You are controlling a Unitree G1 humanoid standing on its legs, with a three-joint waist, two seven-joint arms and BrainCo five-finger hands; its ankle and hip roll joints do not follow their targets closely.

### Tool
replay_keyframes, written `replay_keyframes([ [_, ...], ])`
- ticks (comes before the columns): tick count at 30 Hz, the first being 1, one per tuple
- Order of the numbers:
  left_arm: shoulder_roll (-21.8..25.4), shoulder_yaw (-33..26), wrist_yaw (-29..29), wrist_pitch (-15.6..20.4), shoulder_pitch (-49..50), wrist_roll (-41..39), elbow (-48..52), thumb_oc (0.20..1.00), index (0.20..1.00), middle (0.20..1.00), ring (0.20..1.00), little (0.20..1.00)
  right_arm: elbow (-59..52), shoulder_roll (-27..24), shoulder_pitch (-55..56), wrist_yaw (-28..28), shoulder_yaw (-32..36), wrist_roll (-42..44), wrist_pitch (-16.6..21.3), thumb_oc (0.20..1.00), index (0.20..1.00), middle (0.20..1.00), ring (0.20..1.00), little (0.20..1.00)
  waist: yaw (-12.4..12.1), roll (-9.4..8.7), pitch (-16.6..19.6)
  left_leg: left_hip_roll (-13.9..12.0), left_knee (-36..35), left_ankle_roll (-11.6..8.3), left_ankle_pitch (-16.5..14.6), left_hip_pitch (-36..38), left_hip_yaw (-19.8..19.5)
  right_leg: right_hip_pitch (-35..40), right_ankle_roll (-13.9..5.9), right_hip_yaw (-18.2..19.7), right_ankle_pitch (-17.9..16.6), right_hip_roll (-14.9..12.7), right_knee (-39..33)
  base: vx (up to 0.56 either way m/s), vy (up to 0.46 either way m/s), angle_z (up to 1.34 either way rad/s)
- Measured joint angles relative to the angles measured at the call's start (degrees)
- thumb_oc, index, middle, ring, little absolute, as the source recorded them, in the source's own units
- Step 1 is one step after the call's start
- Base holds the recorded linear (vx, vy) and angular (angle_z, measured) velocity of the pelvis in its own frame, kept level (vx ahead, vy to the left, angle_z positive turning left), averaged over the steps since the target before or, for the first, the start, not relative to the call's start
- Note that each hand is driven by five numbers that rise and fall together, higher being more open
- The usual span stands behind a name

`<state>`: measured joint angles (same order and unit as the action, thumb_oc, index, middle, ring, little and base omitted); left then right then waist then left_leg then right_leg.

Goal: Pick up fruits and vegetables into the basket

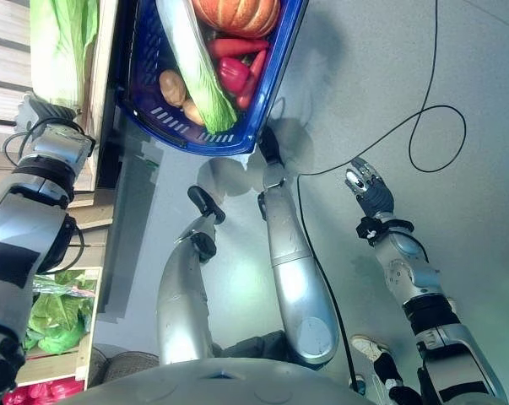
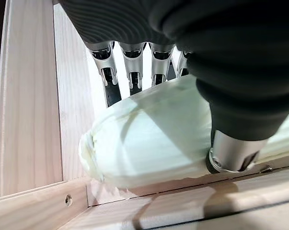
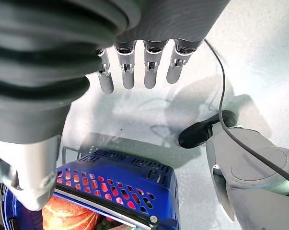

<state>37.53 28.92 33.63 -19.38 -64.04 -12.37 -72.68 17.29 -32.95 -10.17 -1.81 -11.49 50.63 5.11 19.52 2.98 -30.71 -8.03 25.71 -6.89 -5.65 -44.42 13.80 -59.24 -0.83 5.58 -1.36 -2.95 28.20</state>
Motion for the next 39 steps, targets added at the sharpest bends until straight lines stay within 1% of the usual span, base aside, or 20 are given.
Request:
replay_keyframes([
  [3,-0.5,-2.0,0.7,4.1,3.9,-1.2,3.5,0.200,0.200,0.200,0.200,0.200,-2.1,0.2,0.6,-0.1,0.3,-0.1,0.4,1.000,1.000,1.000,1.000,1.000,0.0,-0.04,0.0,0.1,-0.1,0.10,0.1,1.2,-0.4,1.6,0.02,-0.5,0.0,-0.3,-0.1,-0.03,0.013,0.07],
  [4,-0.5,-2.5,0.9,4.8,4.7,-1.2,4.3,0.200,0.200,0.200,0.200,0.200,-2.5,0.4,0.7,-0.1,0.4,-0.3,0.7,1.000,1.000,1.000,1.000,1.000,-0.1,-0.08,0.0,0.1,-0.1,0.13,0.1,1.5,-0.5,2.0,0.02,-0.7,0.0,-0.4,-0.1,-0.03,0.016,0.07],
  [5,-0.6,-4.2,1.1,6.1,6.8,-1.2,6.5,0.200,0.200,0.200,0.200,0.200,-3.4,0.7,1.0,-0.1,0.7,-0.7,1.1,1.000,1.000,1.000,1.000,1.000,-0.3,-0.17,-0.1,0.2,-0.1,0.19,0.1,2.2,-0.6,2.8,0.02,-0.9,0.0,-0.6,-0.1,-0.02,0.014,0.07],
  [6,-0.7,-6.7,1.1,8.2,9.6,-1.3,9.7,0.200,0.200,0.200,0.200,0.200,-5.4,0.9,1.8,-0.2,0.9,-2.5,1.2,1.000,1.000,1.000,1.000,1.000,-0.5,-0.32,-0.2,0.2,-0.3,0.19,0.1,3.5,-0.8,4.0,0.25,-1.2,0.2,-0.6,-0.2,-0.02,0.014,0.11],
  [8,-1.4,-7.5,1.0,11.2,12.9,-1.5,12.8,0.200,0.200,0.200,0.200,0.200,-8.2,1.1,3.0,-0.7,1.7,-4.4,1.7,1.000,1.000,1.000,1.000,1.000,-1.0,-0.37,-0.2,0.3,-1.1,0.12,0.2,5.7,-1.5,6.6,0.53,-1.9,0.6,-0.9,-0.3,-0.02,0.000,0.15],
  [10,-2.4,-9.4,1.0,13.9,16.5,-1.5,16.9,0.200,0.200,0.200,0.200,0.200,-10.7,1.4,3.8,-1.0,2.6,-5.8,2.4,1.000,1.000,1.000,1.000,1.000,-2.0,-0.42,-0.2,0.5,-1.9,0.12,0.5,7.6,-2.0,8.5,0.62,-2.6,0.8,-1.2,-0.4,-0.03,-0.024,0.14],
  [13,-3.3,-12.0,1.6,17.5,22.3,-0.8,24.0,0.200,0.200,0.200,0.200,0.200,-15.1,2.6,4.0,-1.3,4.0,-9.4,2.4,1.000,1.000,1.000,1.000,1.000,-3.2,-0.48,-0.3,0.7,-2.8,-0.20,1.2,9.5,-3.0,10.7,0.64,-3.6,1.0,-1.5,-0.7,-0.02,-0.038,0.13],
  [15,-4.4,-13.6,2.5,20.3,26.9,1.5,29.4,0.200,0.200,0.200,0.200,0.200,-17.6,2.8,4.1,-1.9,4.3,-11.6,2.3,1.000,1.000,1.000,1.000,1.000,-4.5,-0.58,-0.3,0.8,-3.7,-0.27,1.8,11.8,-3.6,13.1,0.77,-4.3,1.0,-1.7,-1.2,-0.02,-0.052,0.15],
  [18,-5.2,-14.1,3.2,23.0,32.3,5.0,36.2,0.200,0.200,0.200,0.200,0.200,-20.5,2.5,4.1,-2.8,5.0,-13.8,1.7,1.000,1.000,1.000,1.000,1.000,-6.6,-0.61,-0.4,0.9,-4.3,-0.35,2.1,14.7,-4.8,16.7,1.02,-5.5,1.6,-2.0,-1.6,0.00,-0.077,0.19],
  [19,-5.2,-14.2,3.3,24.7,34.4,7.0,38.8,0.200,0.200,0.200,0.200,0.200,-22.0,2.3,3.5,-3.4,5.2,-14.2,1.2,1.000,1.000,1.000,1.000,1.000,-7.4,-0.61,-0.4,0.9,-4.7,-0.26,2.1,15.8,-5.6,18.2,1.06,-6.4,1.7,-2.2,-1.9,0.01,-0.081,0.25],
  [21,-5.1,-14.4,3.2,25.8,36.5,9.6,42.4,0.200,0.200,0.200,0.200,0.200,-24.4,2.2,2.6,-4.1,6.1,-14.2,-0.2,1.000,1.000,1.000,1.000,1.000,-9.1,-0.62,-0.4,1.0,-5.0,-0.24,2.5,16.9,-6.2,19.8,1.07,-7.4,1.8,-2.4,-2.3,-0.07,-0.087,0.26],
  [22,-5.0,-15.1,3.2,26.7,38.0,11.5,45.1,0.200,0.200,0.200,0.200,0.200,-25.2,2.3,1.3,-4.7,6.2,-14.2,-1.7,1.000,1.000,1.000,1.000,1.000,-10.4,-0.64,-0.4,1.0,-5.0,-0.17,2.7,17.3,-6.7,20.8,1.03,-7.9,1.7,-2.5,-2.4,-0.07,-0.080,0.21],
  [23,-5.0,-15.4,3.2,27.1,38.3,12.3,45.8,0.200,0.200,0.200,0.200,0.200,-25.5,2.3,0.6,-4.8,6.2,-14.2,-2.4,1.000,1.000,1.000,1.000,1.000,-11.1,-0.74,-0.4,1.0,-4.9,-0.06,2.8,17.7,-6.8,21.3,1.04,-8.0,1.7,-2.5,-2.6,0.02,-0.091,0.21],
  [25,-4.7,-16.1,2.2,27.1,40.0,14.7,48.5,0.200,0.200,0.200,0.200,0.200,-25.6,2.4,-2.4,-4.7,5.9,-14.2,-5.7,1.000,1.000,1.000,1.000,1.000,-12.9,-0.78,-0.5,1.0,-5.0,-0.03,2.9,19.3,-7.6,23.6,1.03,-9.2,1.7,-2.7,-3.1,0.03,-0.089,0.18],
  [27,-3.6,-16.1,0.9,27.4,40.8,18.6,51.5,0.200,0.200,0.200,0.200,0.200,-26.1,2.4,-5.0,-4.5,5.8,-14.2,-7.4,1.000,1.000,1.000,1.000,1.000,-13.7,-0.86,-0.5,1.0,-5.3,-0.01,2.8,20.5,-8.6,25.8,1.03,-10.0,1.7,-2.9,-3.9,0.04,-0.086,0.21],
  [29,-2.3,-16.1,-0.1,28.6,40.7,22.2,54.1,0.200,0.200,0.200,0.200,0.200,-26.8,2.5,-7.0,-4.4,5.6,-14.2,-8.6,1.000,1.000,1.000,1.000,1.000,-14.7,-0.86,-0.5,1.0,-5.3,0.06,2.9,20.9,-9.0,27.1,1.01,-10.9,1.7,-3.2,-4.3,0.05,-0.095,0.18],
  [30,-1.8,-16.0,-0.6,29.1,40.6,24.0,55.3,0.200,0.200,0.200,0.200,0.200,-26.9,2.5,-8.2,-3.8,5.0,-14.2,-9.3,1.000,1.000,1.000,1.000,1.000,-15.3,-0.92,-0.5,1.0,-5.3,0.08,2.9,21.3,-9.1,27.6,1.00,-11.1,1.7,-3.3,-4.5,0.05,-0.096,0.12],
  [34,-0.3,-14.9,-4.5,31.2,39.8,31.3,57.8,0.200,0.200,0.200,0.200,0.200,-27.0,2.7,-12.9,-0.1,1.3,-14.3,-12.0,1.000,1.000,1.000,1.000,1.000,-16.6,-1.07,-0.6,0.9,-5.7,0.07,2.9,24.0,-9.8,31.4,0.86,-12.3,1.8,-3.3,-5.8,0.05,-0.066,0.12],
  [37,0.3,-13.7,-5.3,32.5,39.4,33.2,58.7,0.200,0.200,0.200,0.200,0.200,-27.0,2.7,-15.1,1.8,0.6,-15.1,-12.8,1.000,1.000,1.000,1.000,1.000,-17.1,-1.15,-0.6,0.9,-6.1,0.07,2.9,25.2,-10.2,33.1,0.75,-12.6,1.8,-3.4,-6.5,0.06,-0.035,0.09],
  [39,1.5,-12.3,-7.1,33.7,38.4,35.2,59.0,0.200,0.200,0.200,0.200,0.200,-27.0,2.7,-17.3,4.1,-0.3,-15.1,-14.3,1.000,1.000,1.000,1.000,1.000,-18.0,-1.24,-0.5,0.9,-6.6,0.08,2.9,26.8,-10.3,34.9,0.68,-12.7,1.8,-3.3,-7.3,0.07,-0.046,0.06],
])
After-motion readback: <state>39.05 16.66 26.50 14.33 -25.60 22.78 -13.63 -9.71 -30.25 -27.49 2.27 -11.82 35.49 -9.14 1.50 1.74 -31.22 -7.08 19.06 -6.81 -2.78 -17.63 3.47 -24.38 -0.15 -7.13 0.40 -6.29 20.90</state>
